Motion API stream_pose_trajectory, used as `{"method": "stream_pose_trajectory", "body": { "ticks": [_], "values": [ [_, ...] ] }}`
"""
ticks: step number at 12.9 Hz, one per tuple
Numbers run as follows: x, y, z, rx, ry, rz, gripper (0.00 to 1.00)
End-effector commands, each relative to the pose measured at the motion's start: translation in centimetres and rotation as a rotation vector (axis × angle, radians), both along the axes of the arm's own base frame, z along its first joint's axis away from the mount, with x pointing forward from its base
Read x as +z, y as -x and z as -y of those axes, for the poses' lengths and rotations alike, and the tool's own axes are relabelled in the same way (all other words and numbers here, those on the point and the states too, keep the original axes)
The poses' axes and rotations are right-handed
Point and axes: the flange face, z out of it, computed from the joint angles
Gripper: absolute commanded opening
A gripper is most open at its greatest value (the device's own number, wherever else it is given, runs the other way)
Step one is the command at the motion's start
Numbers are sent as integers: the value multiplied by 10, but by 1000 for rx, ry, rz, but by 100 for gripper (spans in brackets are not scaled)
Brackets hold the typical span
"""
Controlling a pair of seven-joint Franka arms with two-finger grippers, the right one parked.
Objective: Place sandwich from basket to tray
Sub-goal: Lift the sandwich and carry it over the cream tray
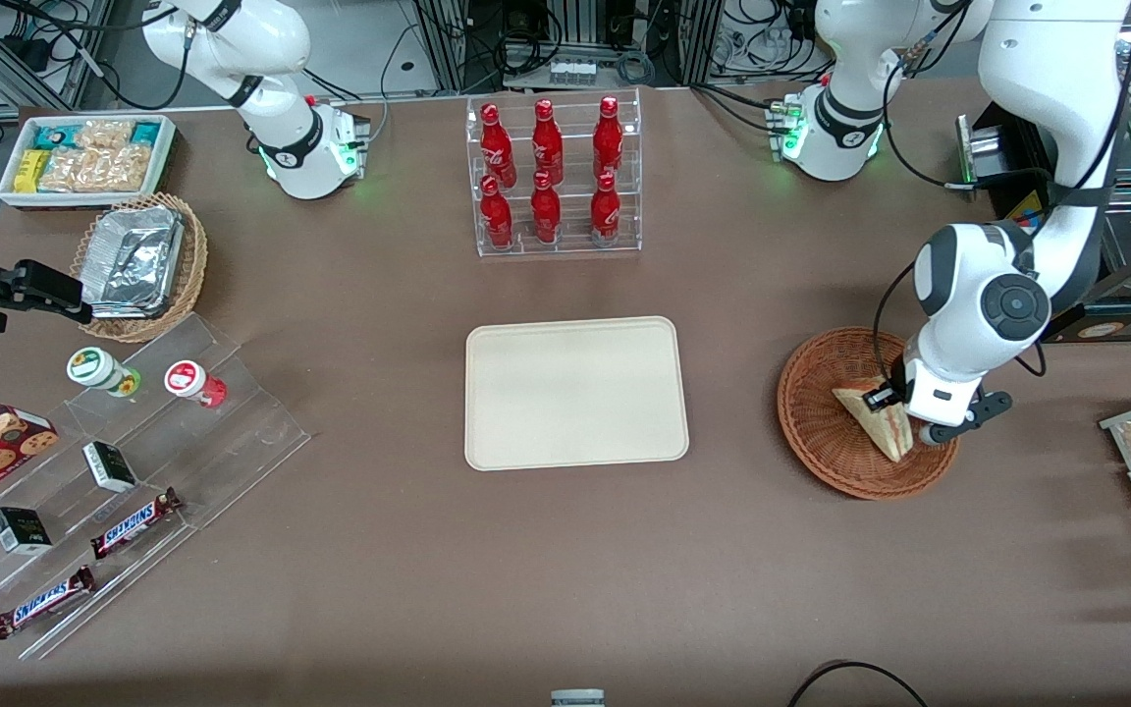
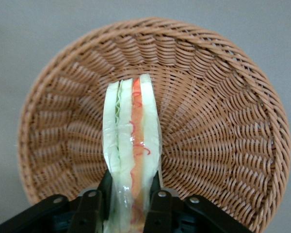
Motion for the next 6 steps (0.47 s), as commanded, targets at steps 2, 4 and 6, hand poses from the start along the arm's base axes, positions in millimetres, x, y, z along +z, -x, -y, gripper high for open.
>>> {"method": "stream_pose_trajectory", "body": {
  "ticks": [2, 4, 6],
  "values": [
    [107, -22, 7, -21, -49, -69, 0],
    [174, -35, 40, -48, -37, -83, 0],
    [224, -47, 80, -76, 64, -51, 0]
  ]
}}
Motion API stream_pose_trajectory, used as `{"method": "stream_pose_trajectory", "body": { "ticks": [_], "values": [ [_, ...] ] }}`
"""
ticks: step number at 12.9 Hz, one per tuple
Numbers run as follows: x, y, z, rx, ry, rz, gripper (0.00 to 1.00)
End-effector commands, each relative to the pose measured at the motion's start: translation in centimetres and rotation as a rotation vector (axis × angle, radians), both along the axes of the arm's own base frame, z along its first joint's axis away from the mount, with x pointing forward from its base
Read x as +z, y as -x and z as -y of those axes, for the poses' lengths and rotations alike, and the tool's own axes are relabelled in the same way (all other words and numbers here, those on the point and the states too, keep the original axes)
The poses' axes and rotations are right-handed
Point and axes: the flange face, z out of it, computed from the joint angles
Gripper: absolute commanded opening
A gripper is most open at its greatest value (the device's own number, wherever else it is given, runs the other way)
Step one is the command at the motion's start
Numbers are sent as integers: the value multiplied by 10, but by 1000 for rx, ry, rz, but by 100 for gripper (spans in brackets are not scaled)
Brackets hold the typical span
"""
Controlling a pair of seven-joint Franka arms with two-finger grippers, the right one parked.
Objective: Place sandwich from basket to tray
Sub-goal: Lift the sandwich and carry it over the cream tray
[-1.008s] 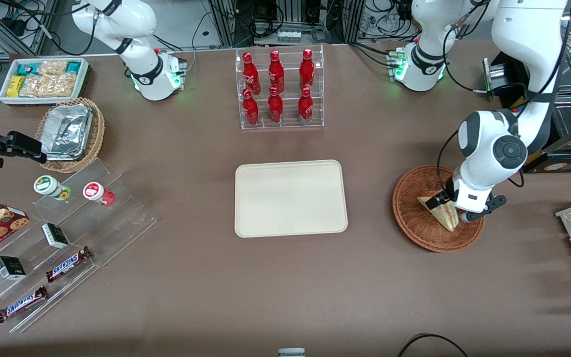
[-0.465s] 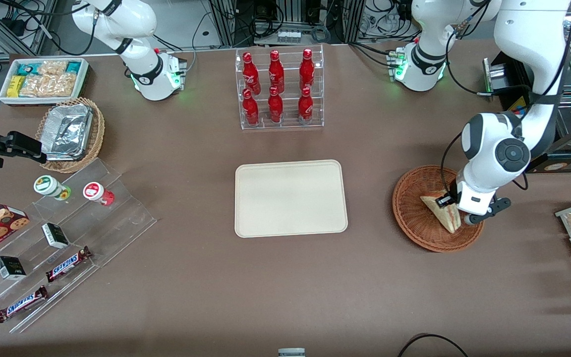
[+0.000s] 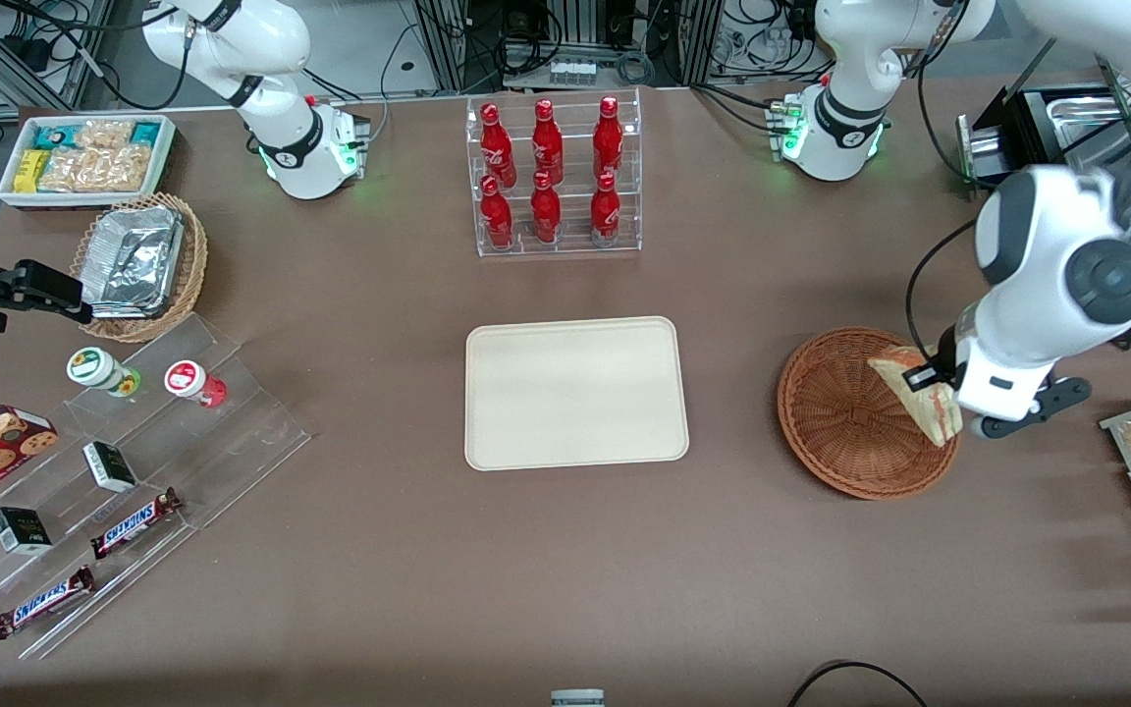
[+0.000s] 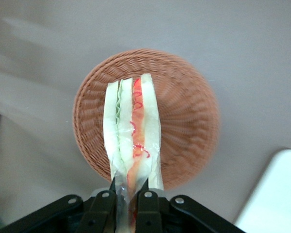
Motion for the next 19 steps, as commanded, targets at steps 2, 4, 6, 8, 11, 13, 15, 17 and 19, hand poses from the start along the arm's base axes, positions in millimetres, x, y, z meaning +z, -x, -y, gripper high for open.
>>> {"method": "stream_pose_trajectory", "body": {
  "ticks": [2, 4, 6, 8, 11, 13, 15, 17, 19],
  "values": [
    [55, -8, 87, -104, 100, 38, 0],
    [56, 2, 138, -184, 114, 38, 0],
    [48, 18, 189, -261, 118, 25, 0],
    [29, 26, 237, -313, 148, 9, 0],
    [2, 36, 299, -337, 157, -14, 0],
    [-32, 49, 341, -362, 151, -35, 0],
    [-59, 55, 367, -353, 133, -1, 0],
    [-87, 67, 395, -368, 118, 13, 0],
    [-118, 65, 405, -348, 113, 31, 0]
  ]
}}
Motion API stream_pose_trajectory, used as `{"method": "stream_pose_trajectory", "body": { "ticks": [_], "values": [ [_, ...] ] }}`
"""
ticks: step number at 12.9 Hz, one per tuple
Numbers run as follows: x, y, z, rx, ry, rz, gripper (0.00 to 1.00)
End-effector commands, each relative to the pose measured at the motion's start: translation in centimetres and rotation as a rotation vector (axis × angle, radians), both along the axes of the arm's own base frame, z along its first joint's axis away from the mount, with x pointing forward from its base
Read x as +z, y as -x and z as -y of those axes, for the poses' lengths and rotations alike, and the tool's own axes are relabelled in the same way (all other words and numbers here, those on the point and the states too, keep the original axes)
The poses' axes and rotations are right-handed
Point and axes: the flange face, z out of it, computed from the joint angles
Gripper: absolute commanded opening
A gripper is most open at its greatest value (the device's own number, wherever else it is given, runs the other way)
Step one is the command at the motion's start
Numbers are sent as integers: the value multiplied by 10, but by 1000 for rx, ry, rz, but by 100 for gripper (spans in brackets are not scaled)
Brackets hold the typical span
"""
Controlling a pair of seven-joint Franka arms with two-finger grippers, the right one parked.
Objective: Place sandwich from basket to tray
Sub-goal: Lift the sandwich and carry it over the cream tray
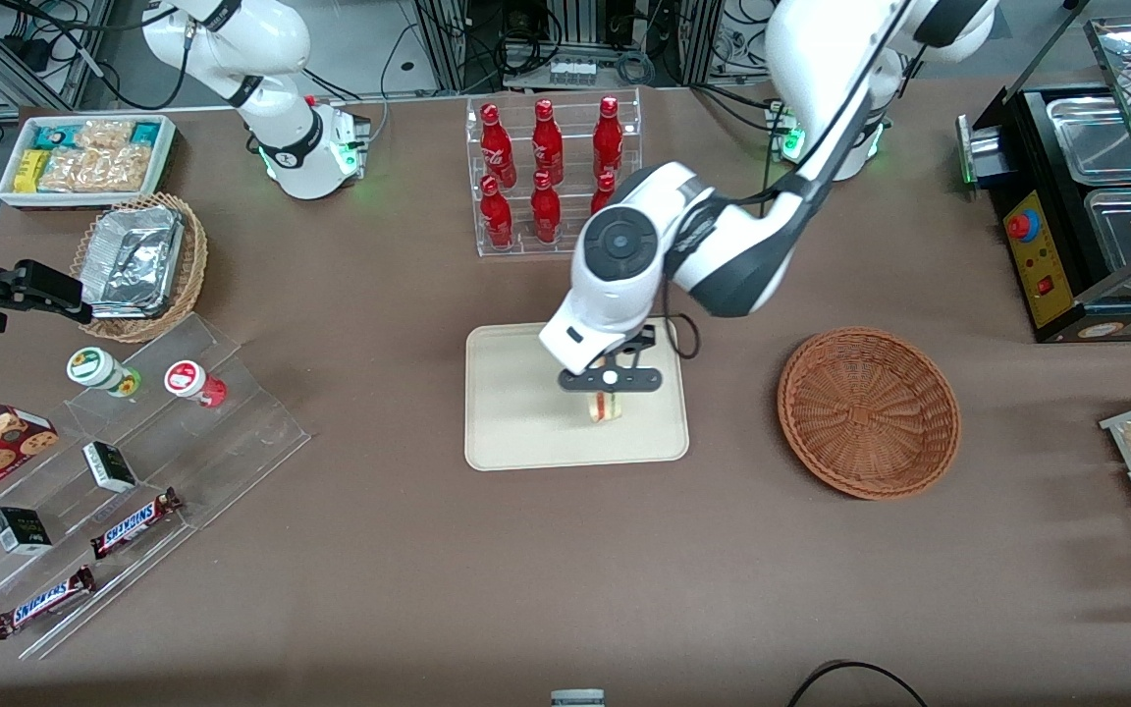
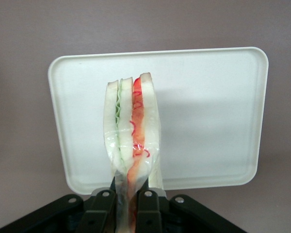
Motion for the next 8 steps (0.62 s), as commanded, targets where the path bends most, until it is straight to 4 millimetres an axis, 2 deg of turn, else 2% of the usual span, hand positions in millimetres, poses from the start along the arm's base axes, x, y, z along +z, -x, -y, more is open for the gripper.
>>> {"method": "stream_pose_trajectory", "body": {
  "ticks": [1, 2, 6, 8],
  "values": [
    [-27, -3, 23, 13, -5, 53, 0],
    [-41, 7, 36, -5, -16, 69, 0],
    [-82, 15, 45, 4, -42, 48, 0],
    [-94, 17, 47, 1, -45, 41, 0]
  ]
}}
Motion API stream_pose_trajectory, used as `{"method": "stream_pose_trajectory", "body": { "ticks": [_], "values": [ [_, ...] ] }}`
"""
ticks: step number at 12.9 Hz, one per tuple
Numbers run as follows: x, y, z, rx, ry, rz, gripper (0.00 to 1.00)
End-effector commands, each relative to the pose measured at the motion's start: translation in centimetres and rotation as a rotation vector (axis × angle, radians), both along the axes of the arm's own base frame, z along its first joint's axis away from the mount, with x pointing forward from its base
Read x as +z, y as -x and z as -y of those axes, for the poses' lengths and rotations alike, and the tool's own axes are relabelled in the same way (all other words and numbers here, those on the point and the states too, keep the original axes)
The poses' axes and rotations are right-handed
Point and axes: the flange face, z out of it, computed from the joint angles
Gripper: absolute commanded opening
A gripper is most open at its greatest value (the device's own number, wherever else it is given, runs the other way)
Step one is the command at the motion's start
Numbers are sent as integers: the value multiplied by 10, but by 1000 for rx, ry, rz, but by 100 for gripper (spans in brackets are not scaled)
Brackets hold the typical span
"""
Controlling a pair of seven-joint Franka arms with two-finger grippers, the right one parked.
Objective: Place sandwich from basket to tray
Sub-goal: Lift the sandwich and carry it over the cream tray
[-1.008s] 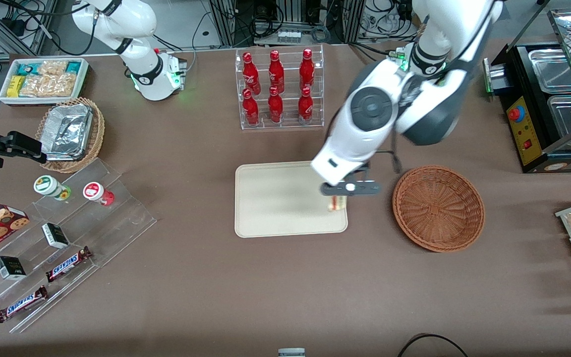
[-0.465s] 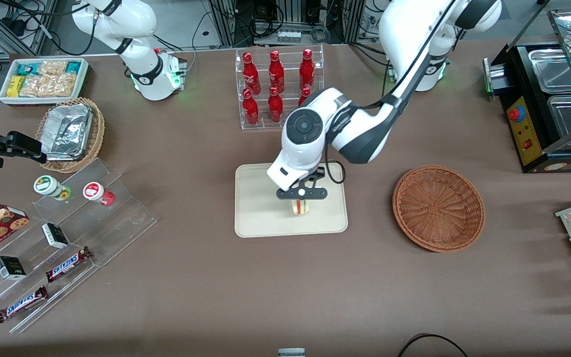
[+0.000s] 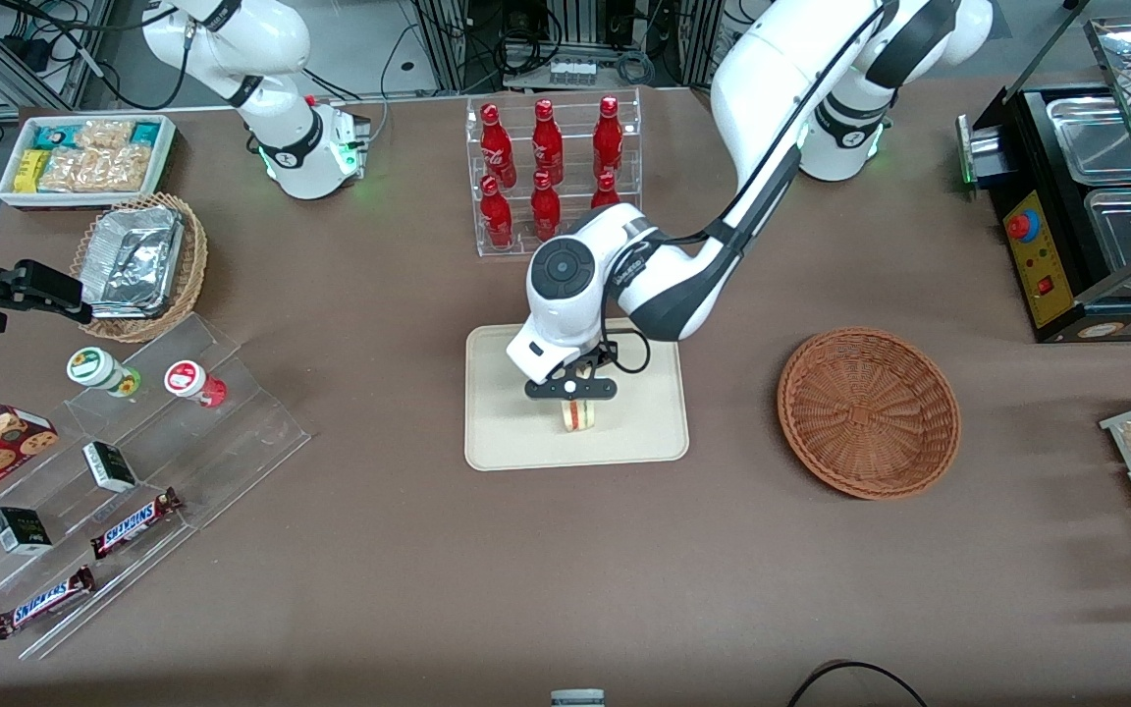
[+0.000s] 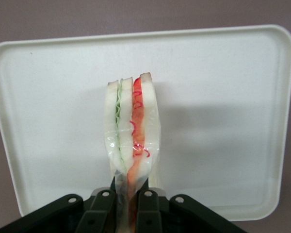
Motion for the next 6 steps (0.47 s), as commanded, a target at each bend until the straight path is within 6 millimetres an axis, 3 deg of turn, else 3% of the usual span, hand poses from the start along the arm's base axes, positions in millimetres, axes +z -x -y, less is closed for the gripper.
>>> {"method": "stream_pose_trajectory", "body": {
  "ticks": [1, 6],
  "values": [
    [-8, -1, 9, 7, -10, 17, 0],
    [-27, 7, 15, -4, -28, 9, 0]
  ]
}}
